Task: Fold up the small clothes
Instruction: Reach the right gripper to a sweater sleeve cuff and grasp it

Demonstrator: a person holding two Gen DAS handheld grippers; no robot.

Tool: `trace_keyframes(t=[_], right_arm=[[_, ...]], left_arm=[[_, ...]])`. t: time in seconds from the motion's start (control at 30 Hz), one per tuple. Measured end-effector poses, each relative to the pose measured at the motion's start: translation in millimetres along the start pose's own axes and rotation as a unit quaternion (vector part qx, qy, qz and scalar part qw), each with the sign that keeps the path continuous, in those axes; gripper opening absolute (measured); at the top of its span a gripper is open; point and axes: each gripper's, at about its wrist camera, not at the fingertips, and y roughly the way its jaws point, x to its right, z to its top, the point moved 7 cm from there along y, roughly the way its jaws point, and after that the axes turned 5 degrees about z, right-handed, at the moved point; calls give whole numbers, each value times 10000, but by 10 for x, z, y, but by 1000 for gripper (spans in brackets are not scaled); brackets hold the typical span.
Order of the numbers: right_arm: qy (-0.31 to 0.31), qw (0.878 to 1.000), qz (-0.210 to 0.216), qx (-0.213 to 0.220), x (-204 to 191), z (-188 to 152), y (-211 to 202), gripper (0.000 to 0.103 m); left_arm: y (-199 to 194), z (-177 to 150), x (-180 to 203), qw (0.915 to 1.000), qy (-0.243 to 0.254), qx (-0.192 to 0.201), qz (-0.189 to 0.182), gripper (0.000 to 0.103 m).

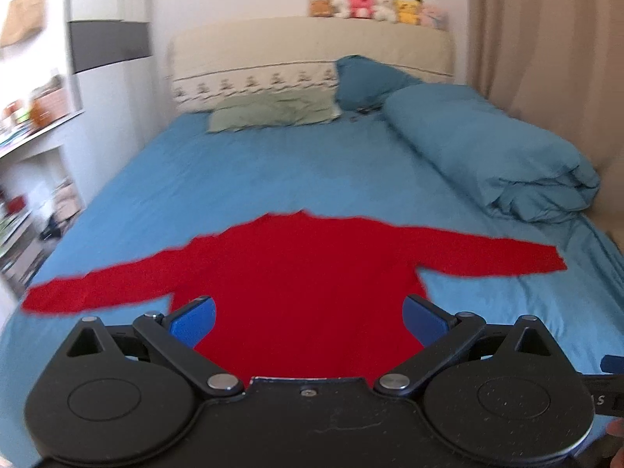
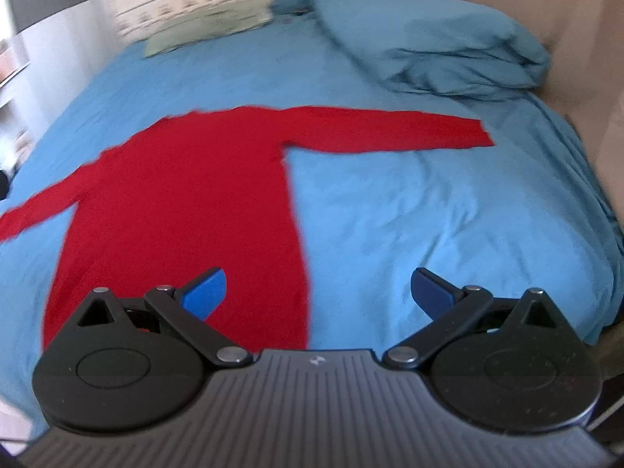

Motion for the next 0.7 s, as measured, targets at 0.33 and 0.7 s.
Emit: trace_keyframes(t=[0.33, 0.7], right_arm=[[1109, 9918, -612, 184, 1197, 938, 1270, 103], [1923, 9777, -752, 390, 2252, 1415, 2594, 103]], left_arm=[[1545, 745, 774, 9967, 492, -301, -575, 103], [3268, 527, 1318, 9883, 459, -1403, -385, 103]])
